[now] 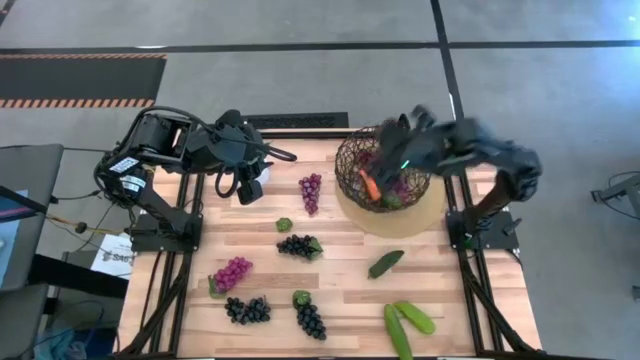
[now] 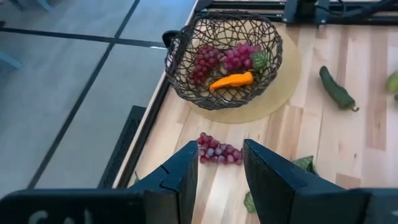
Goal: Build produce basket
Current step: Put the violet eggplant into the black wire basket, then put the black grapes into the black wire basket
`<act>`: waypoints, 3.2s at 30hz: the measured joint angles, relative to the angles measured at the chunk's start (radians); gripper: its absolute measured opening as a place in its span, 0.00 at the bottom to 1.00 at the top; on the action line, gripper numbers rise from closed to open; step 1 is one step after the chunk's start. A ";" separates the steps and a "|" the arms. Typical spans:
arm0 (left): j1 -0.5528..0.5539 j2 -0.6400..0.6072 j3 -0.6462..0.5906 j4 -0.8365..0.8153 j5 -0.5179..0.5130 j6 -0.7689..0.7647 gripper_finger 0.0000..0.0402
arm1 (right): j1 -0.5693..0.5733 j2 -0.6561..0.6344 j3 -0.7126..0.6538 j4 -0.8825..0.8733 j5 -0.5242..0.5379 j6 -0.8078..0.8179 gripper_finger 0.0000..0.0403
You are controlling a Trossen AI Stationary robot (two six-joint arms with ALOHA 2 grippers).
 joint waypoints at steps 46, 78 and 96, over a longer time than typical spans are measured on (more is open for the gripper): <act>0.000 0.000 0.000 0.000 0.026 0.048 0.29 | -0.601 -0.127 -1.289 1.217 -0.920 0.088 0.04; 0.000 0.000 0.000 0.000 0.026 0.033 0.29 | -0.598 -0.127 -1.289 1.215 -0.840 0.031 0.25; -0.015 0.000 0.000 0.000 0.025 -0.021 0.29 | -0.551 -0.161 -1.096 1.103 -1.007 0.022 0.54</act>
